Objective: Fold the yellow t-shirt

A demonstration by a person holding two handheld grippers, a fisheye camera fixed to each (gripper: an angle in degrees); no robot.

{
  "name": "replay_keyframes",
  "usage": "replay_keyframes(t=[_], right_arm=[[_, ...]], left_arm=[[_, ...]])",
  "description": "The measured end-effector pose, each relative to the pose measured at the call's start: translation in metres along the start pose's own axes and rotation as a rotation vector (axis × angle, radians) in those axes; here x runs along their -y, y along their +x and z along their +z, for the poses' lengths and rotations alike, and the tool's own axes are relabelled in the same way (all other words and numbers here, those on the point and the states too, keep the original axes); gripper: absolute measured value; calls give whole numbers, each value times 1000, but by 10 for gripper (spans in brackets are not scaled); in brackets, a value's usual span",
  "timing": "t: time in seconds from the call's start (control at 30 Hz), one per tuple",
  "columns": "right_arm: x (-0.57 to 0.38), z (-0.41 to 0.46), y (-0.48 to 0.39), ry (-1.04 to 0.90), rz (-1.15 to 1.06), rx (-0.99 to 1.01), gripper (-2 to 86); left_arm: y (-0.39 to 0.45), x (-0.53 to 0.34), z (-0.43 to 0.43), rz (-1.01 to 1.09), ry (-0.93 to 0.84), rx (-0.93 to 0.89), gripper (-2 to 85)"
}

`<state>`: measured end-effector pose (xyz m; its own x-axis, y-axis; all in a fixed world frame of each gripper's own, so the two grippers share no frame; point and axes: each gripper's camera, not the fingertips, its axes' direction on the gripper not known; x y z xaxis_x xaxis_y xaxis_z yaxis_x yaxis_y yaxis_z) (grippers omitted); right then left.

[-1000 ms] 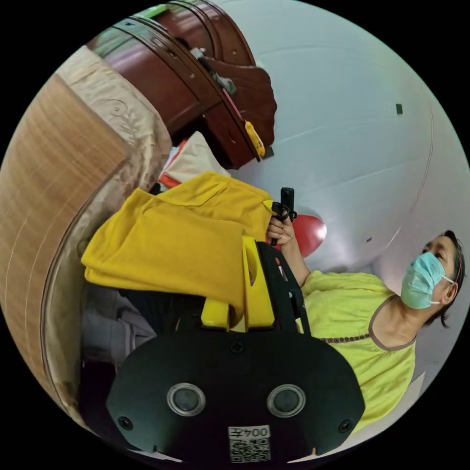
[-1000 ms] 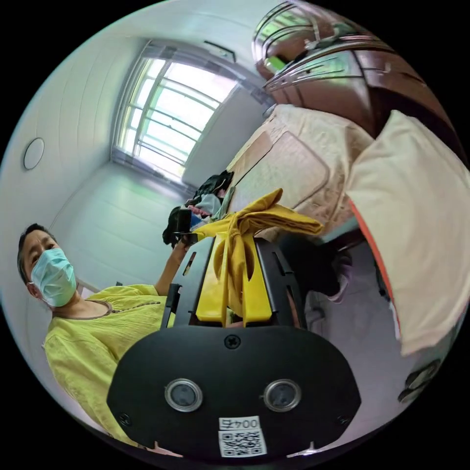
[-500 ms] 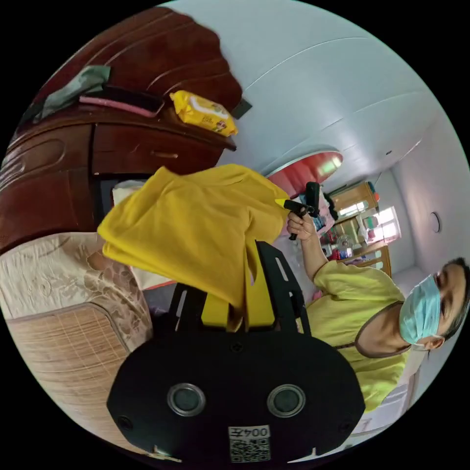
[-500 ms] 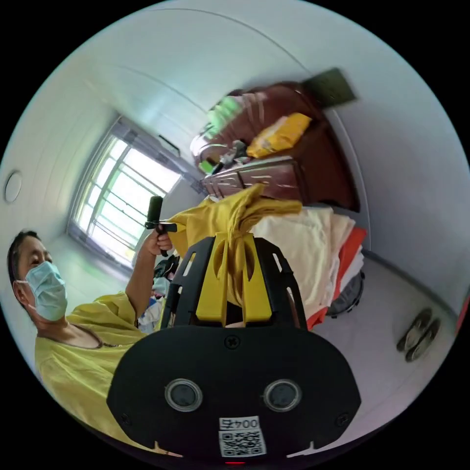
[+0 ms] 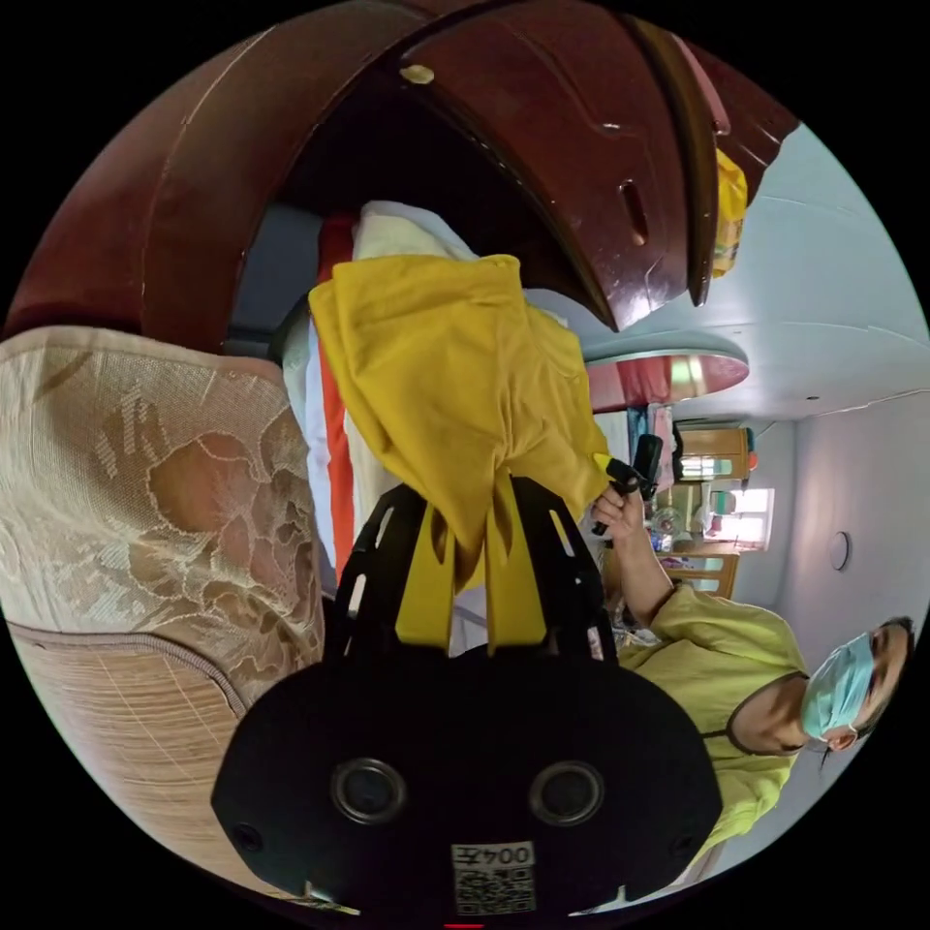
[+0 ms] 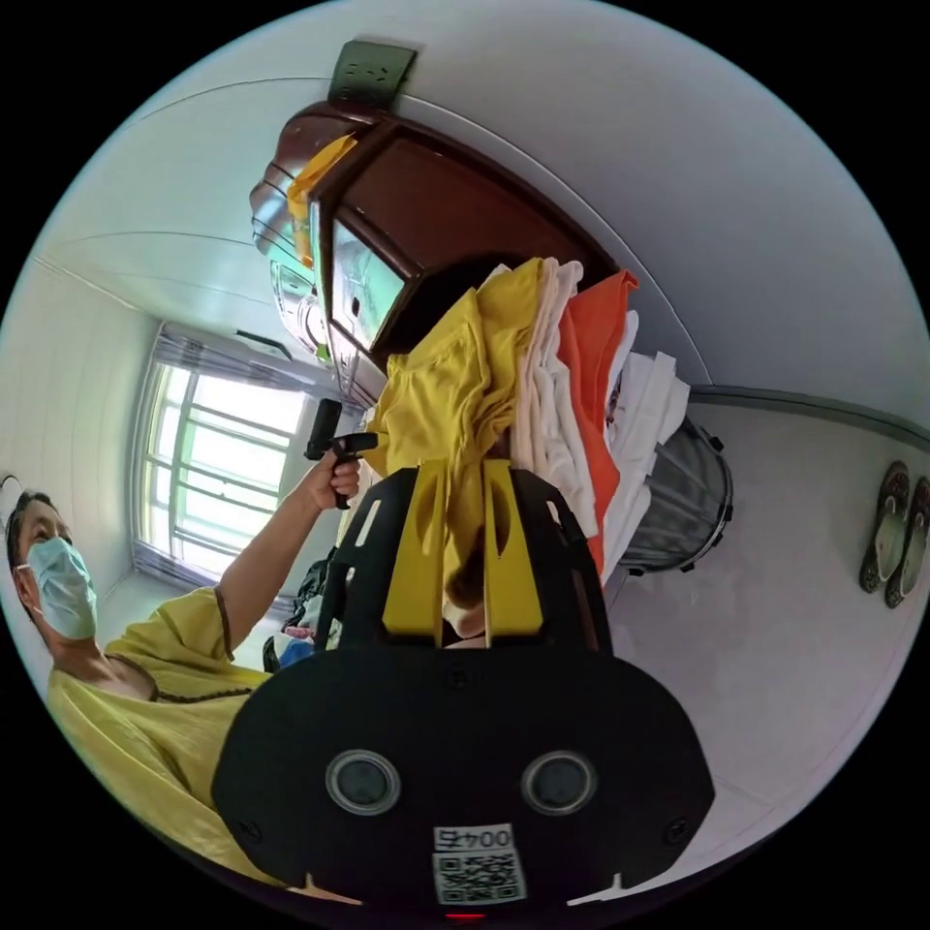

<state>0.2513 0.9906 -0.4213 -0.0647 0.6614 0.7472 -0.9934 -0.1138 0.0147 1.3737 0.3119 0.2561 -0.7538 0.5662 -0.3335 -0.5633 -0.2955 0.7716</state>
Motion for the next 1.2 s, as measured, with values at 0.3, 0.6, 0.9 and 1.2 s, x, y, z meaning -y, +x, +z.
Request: replay_keyframes(t=[0.3, 0.6, 0.9, 1.2], right_arm=[[-39, -10, -157, 70, -411, -293, 98], [17, 205, -288, -248, -755, -481, 102], [9, 330, -307, -526, -772, -610, 112], [-40, 340, -304, -420, -726, -551, 130]], left_arm=[[-107, -53, -5, -48, 178, -70, 66], [-198, -100, 15, -63, 294, -194, 68], [-254, -122, 39, -27, 258, -143, 60], [-289, -160, 69, 33, 210, -41, 33]])
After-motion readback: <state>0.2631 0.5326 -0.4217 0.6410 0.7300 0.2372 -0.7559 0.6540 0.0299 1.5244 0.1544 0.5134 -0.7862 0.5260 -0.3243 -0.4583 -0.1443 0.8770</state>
